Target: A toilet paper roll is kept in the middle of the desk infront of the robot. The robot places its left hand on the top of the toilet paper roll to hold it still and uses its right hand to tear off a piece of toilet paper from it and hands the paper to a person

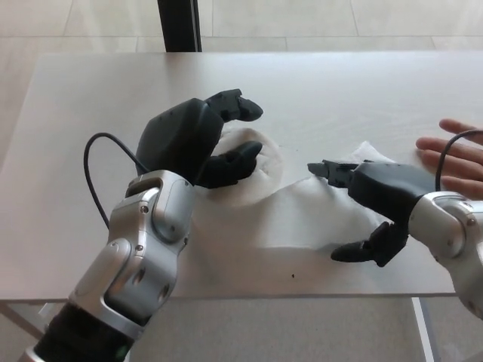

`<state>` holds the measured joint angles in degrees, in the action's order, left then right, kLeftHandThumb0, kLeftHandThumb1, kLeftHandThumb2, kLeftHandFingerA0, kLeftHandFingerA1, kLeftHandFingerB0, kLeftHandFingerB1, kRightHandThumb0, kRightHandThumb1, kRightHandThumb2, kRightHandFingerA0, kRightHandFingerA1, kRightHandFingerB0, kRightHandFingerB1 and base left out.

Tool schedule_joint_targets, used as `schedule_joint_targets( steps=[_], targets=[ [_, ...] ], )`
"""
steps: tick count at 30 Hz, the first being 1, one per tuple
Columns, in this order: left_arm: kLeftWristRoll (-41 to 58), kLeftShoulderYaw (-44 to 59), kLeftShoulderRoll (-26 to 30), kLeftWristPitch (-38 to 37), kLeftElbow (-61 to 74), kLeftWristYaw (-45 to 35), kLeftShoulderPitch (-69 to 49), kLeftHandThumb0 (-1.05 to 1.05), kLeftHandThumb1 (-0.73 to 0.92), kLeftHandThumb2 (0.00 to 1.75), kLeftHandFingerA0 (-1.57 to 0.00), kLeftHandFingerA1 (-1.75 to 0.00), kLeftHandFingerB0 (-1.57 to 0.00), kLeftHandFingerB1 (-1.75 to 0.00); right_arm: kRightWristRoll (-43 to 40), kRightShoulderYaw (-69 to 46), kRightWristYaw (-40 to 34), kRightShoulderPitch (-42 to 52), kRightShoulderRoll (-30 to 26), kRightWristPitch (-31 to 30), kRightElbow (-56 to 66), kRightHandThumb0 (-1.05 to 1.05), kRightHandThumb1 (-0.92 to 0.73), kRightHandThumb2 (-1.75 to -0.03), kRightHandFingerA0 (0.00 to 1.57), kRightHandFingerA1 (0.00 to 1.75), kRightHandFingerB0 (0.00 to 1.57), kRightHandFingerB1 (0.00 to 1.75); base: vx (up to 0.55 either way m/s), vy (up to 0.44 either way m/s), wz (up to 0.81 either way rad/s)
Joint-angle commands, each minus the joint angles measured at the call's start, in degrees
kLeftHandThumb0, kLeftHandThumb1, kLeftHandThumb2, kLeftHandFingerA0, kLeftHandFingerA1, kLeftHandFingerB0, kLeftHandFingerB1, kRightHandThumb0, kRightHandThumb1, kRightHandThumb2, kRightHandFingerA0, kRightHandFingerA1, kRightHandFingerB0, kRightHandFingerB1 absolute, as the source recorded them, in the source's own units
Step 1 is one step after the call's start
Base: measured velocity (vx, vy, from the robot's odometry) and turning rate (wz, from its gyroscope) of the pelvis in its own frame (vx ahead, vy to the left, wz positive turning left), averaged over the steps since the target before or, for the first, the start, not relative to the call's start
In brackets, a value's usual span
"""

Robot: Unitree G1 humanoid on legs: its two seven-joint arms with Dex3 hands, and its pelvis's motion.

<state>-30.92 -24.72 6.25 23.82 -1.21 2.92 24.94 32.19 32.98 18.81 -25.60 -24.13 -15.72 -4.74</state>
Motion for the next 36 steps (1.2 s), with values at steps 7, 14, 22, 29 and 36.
schedule_joint_targets(
  steps=[7, 14, 22, 29, 36],
  targets=[
    [-1.13, 0.65, -1.12, -1.12, -1.92, 2.44, -1.77, -0.43, 0.73, 0.61, -0.54, -0.53, -0.64, -0.49, 14.89, 1.03, -36.08, 4.30, 4.54, 4.14, -9.72, -0.28, -0.45, -0.92, 1.19, 1.33, 0.44, 0.62, 0.00, 0.000, 0.00],
    [-1.41, 0.56, -1.68, -1.27, -2.45, 3.16, -2.52, -0.44, 0.73, 0.61, -0.55, -0.52, -0.65, -0.49, 15.44, 1.38, -41.07, 5.27, 6.82, 5.28, -11.25, -0.40, -0.39, -0.87, 1.29, 1.41, 0.86, 0.79, 0.00, 0.000, 0.00],
    [-1.05, 1.02, -1.93, -1.54, -3.30, 3.67, -3.23, -0.46, 0.73, 0.61, -0.53, -0.54, -0.67, -0.50, 14.51, 0.98, -42.47, 7.33, 6.69, 7.61, -11.85, -0.38, -0.43, -0.92, 1.27, 1.38, 0.83, 0.84, 0.00, 0.000, 0.00],
    [-1.24, 0.67, -2.06, -2.21, -3.97, 4.59, -4.53, -0.46, 0.73, 0.61, -0.56, -0.55, -0.67, -0.50, -1.98, -13.01, -44.81, 13.38, 18.35, 10.77, -7.68, -0.21, -0.66, -1.08, 0.87, 1.75, 0.68, 1.63, 0.00, 0.000, 0.00],
    [-1.07, 0.69, -2.17, -2.42, -4.11, 4.91, -5.37, -0.46, 0.72, 0.61, -0.53, -0.54, -0.67, -0.50, -17.40, -27.27, -47.30, 13.92, 32.94, 21.70, -6.86, -0.20, -0.51, -1.27, 0.84, 1.71, 0.76, 1.59, 0.00, 0.000, 0.00]
  ],
)
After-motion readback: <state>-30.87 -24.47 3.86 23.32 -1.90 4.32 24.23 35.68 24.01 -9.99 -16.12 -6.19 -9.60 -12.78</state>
